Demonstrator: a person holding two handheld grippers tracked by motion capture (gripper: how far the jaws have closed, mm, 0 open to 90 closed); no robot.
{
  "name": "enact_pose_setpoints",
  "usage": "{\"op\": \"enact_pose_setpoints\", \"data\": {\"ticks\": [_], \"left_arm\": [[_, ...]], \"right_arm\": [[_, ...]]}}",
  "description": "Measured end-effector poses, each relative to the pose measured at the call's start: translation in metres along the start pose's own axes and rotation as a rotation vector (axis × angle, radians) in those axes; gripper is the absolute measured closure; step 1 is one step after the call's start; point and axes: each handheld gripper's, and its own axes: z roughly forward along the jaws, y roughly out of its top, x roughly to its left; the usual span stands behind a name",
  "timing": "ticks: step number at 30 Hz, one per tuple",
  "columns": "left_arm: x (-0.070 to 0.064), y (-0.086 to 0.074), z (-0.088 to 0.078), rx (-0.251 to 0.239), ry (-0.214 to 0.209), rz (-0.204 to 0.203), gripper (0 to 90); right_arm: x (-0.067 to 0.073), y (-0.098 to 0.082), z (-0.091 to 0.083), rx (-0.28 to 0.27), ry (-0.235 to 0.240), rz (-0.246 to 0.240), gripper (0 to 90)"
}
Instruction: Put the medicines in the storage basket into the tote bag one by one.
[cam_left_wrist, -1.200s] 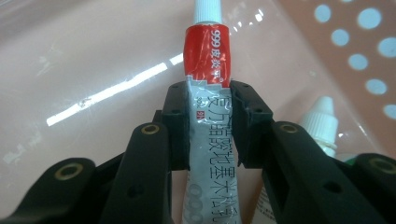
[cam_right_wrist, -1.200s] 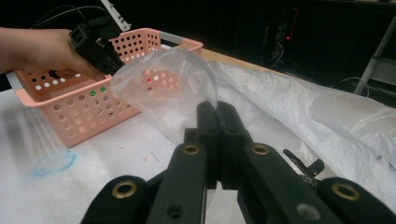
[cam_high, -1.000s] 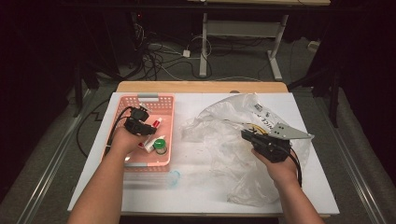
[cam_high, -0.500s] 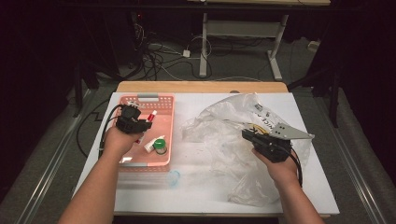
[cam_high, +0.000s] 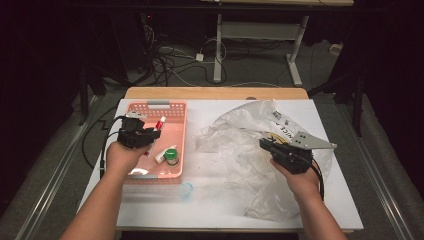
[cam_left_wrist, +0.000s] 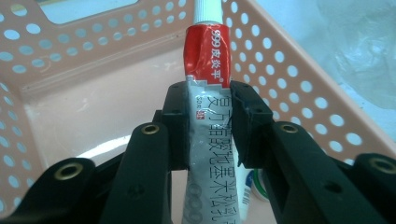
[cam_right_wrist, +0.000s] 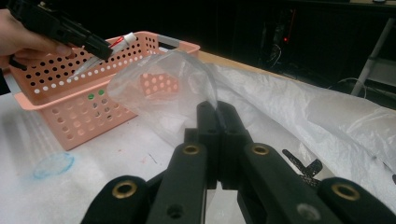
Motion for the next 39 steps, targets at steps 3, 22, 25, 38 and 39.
{"op": "enact_pose_setpoints", "data": {"ticks": [3,22,25,38,39], "left_arm": [[-0.002,-0.005,-0.004,-0.005,0.013,0.006,68.1],[-0.032,-0.029,-0.030,-0.126,-0.040,0.043,68.0],[-0.038,-0.032,-0.033,-0.147,-0.043,0.051,68.0],[-0.060,-0.035,-0.044,-0.212,-0.128,0.083,68.0],[-0.062,-0.035,-0.045,-0.217,-0.136,0.083,68.0]], "right_arm": [[0.000,0.001,-0.001,-0.004,-0.003,0.000,90.0],[0.001,0.000,-0.001,-0.001,-0.004,-0.006,90.0],[0.001,0.000,-0.001,-0.001,-0.003,-0.008,90.0],[0.003,0.000,-0.001,-0.008,-0.002,-0.005,90.0],[0.003,0.000,-0.001,-0.008,-0.003,-0.004,90.0]]}}
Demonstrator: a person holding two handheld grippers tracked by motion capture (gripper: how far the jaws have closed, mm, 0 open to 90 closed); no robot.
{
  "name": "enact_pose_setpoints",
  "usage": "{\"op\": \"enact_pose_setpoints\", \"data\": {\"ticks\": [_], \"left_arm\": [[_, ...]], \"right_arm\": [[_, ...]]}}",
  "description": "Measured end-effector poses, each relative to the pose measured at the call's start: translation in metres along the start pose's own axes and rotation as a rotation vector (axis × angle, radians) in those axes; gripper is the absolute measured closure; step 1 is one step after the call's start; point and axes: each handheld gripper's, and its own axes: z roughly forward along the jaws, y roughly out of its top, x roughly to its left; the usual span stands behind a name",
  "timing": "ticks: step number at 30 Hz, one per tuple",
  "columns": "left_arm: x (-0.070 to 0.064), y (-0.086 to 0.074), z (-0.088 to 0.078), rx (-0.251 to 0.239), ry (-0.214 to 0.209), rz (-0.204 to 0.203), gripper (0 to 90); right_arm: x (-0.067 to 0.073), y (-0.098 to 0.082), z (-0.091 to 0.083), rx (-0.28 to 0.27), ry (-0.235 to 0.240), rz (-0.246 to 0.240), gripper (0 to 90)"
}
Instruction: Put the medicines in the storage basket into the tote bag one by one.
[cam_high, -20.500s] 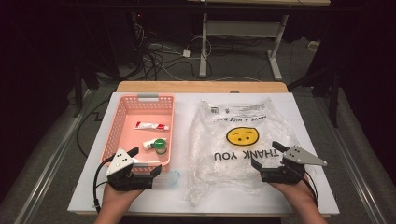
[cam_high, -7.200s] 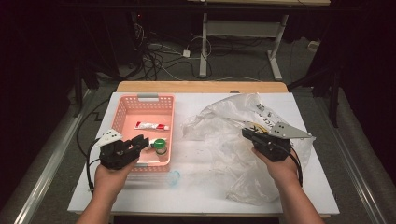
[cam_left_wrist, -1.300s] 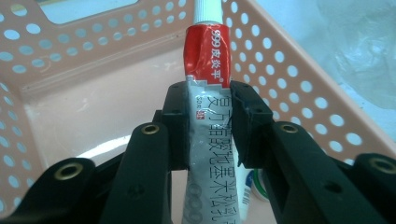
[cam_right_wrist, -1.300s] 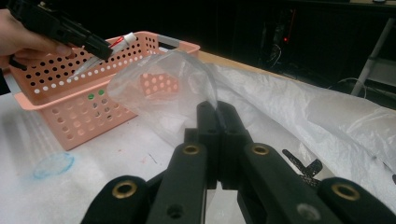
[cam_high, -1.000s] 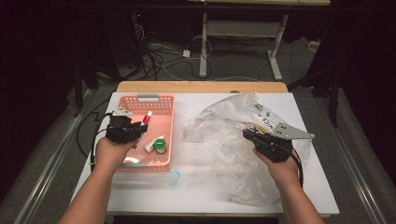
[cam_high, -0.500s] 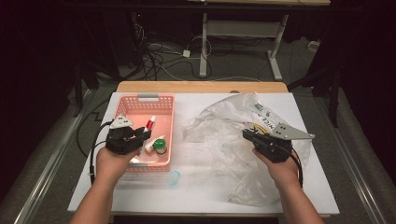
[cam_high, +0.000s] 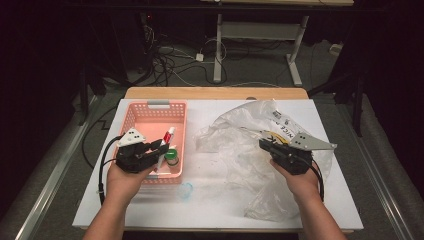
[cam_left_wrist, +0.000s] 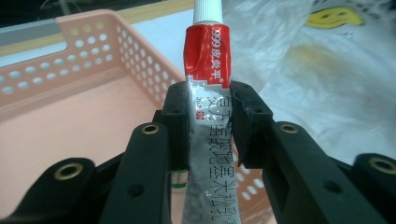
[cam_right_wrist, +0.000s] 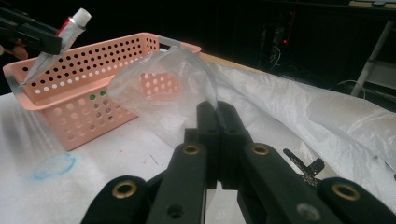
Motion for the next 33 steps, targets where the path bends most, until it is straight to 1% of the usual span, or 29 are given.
{"op": "enact_pose_setpoints", "data": {"ticks": [6,10,12,15,23,29,33], "left_arm": [[-0.014,-0.001,0.002,0.001,-0.018,0.036,68.0],[-0.023,-0.003,0.008,0.014,-0.036,0.054,68.0],[-0.027,-0.003,0.010,0.014,-0.051,0.054,68.0],[-0.034,-0.003,0.012,0.007,-0.060,0.069,68.0],[-0.050,-0.001,0.016,-0.004,-0.115,0.083,68.0],[-0.061,0.000,0.019,-0.006,-0.140,0.110,68.0],[-0.068,0.000,0.023,-0.002,-0.155,0.127,68.0]], "right_arm": [[0.000,0.000,-0.001,-0.001,0.001,-0.002,90.0],[0.000,0.001,-0.002,-0.005,0.003,-0.002,90.0],[0.000,0.001,-0.002,-0.005,0.003,-0.001,90.0],[0.000,0.001,-0.002,-0.006,0.005,0.001,90.0],[0.000,0.001,-0.003,-0.008,0.007,0.003,90.0],[0.001,0.001,-0.002,-0.009,0.009,0.000,90.0],[0.001,0.001,-0.002,-0.006,0.010,-0.001,90.0]]}}
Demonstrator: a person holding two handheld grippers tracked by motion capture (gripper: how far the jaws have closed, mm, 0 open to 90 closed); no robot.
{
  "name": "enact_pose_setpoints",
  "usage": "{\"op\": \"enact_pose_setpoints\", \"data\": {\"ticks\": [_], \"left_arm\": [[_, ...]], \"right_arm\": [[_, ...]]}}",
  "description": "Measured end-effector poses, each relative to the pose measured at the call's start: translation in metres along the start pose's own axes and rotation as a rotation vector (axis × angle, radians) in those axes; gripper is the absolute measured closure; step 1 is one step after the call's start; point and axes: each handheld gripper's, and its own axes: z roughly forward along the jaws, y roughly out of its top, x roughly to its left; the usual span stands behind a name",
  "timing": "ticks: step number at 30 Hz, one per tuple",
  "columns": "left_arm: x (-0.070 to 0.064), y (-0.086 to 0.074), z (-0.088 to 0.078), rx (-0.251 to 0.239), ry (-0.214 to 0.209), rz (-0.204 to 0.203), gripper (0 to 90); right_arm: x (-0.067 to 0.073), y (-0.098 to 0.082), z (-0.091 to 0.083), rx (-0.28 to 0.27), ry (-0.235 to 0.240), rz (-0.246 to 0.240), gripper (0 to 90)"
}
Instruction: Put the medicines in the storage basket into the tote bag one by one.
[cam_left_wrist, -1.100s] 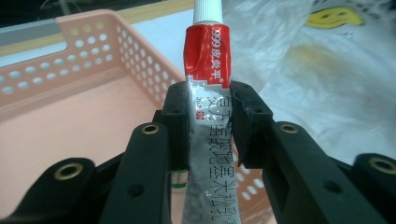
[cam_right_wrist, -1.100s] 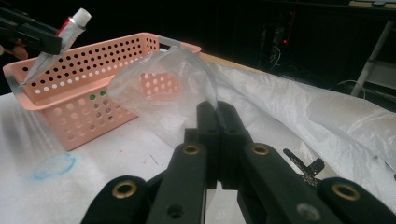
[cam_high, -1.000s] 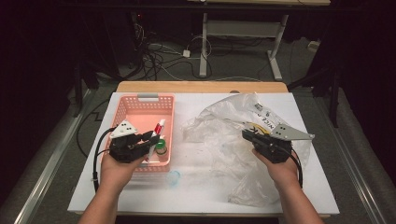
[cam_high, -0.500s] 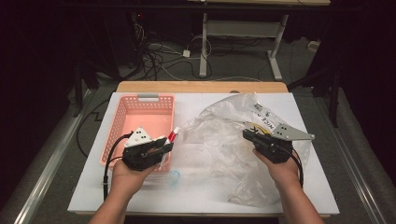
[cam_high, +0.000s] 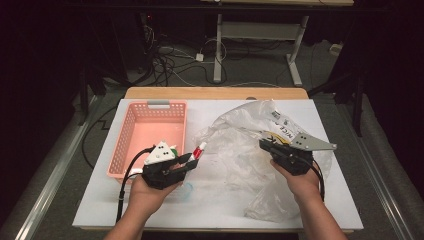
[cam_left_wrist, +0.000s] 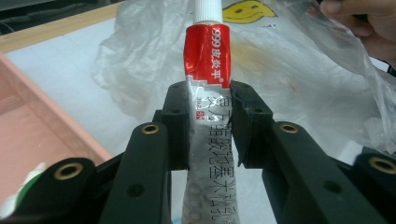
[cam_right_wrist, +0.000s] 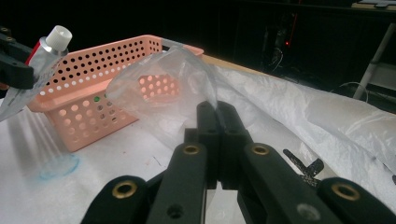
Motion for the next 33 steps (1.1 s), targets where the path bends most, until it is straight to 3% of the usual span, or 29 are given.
{"op": "enact_pose_setpoints", "data": {"ticks": [9,22,33], "left_arm": [[-0.008,-0.001,0.013,0.008,-0.030,0.005,67.9],[-0.018,-0.005,0.035,0.057,-0.049,0.032,67.9],[-0.031,0.008,0.060,0.075,-0.079,0.047,67.8]], "right_arm": [[0.001,0.000,0.001,0.003,-0.001,-0.004,90.0],[0.002,0.001,0.000,0.001,-0.003,-0.007,90.0],[0.005,0.003,0.000,-0.011,0.001,-0.010,90.0]]}}
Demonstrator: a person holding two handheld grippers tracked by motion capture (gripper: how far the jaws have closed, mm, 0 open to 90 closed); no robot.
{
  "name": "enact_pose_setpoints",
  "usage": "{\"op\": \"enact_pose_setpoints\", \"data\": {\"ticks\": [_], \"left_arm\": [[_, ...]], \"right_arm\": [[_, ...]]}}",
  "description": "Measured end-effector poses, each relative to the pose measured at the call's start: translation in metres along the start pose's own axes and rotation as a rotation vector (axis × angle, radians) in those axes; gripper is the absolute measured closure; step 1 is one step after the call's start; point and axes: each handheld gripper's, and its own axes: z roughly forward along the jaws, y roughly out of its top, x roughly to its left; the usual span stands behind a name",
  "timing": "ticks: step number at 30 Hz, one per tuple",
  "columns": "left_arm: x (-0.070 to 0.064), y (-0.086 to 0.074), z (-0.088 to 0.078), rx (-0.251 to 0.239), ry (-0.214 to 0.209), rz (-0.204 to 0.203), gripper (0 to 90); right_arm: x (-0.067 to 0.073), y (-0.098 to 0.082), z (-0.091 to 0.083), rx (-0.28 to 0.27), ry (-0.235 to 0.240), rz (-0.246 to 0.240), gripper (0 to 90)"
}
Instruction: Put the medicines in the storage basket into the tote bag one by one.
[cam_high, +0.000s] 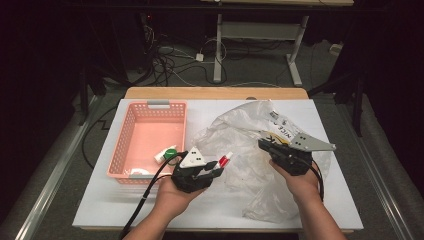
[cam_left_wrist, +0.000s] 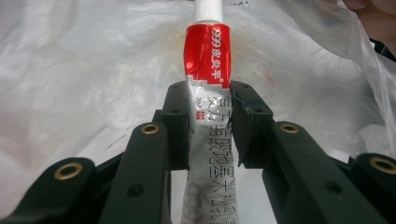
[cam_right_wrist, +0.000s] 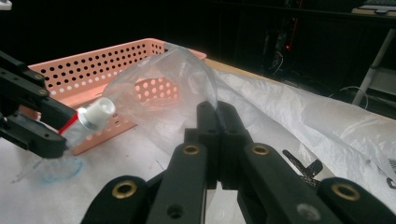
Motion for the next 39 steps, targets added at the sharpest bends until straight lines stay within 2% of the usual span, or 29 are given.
{"op": "enact_pose_setpoints", "data": {"ticks": [9,21,31,34,37,39], "left_arm": [[-0.009,0.013,0.032,0.035,-0.005,0.028,67.8],[-0.005,0.021,0.076,0.086,0.023,0.024,67.7],[-0.002,0.029,0.107,0.073,0.032,0.012,67.7],[0.001,0.030,0.116,0.068,0.051,-0.001,67.7],[0.005,0.032,0.124,0.060,0.080,0.006,67.7],[0.007,0.034,0.128,0.054,0.081,-0.007,67.6]], "right_arm": [[0.002,0.003,0.000,-0.011,0.008,-0.007,90.0],[0.001,0.005,-0.001,-0.024,0.005,-0.011,90.0],[-0.002,0.006,-0.002,-0.033,0.003,0.004,90.0],[-0.003,0.007,-0.004,-0.041,0.002,0.006,90.0],[-0.004,0.007,-0.004,-0.042,0.002,0.006,90.0],[-0.005,0.007,-0.003,-0.041,0.001,0.009,90.0]]}}
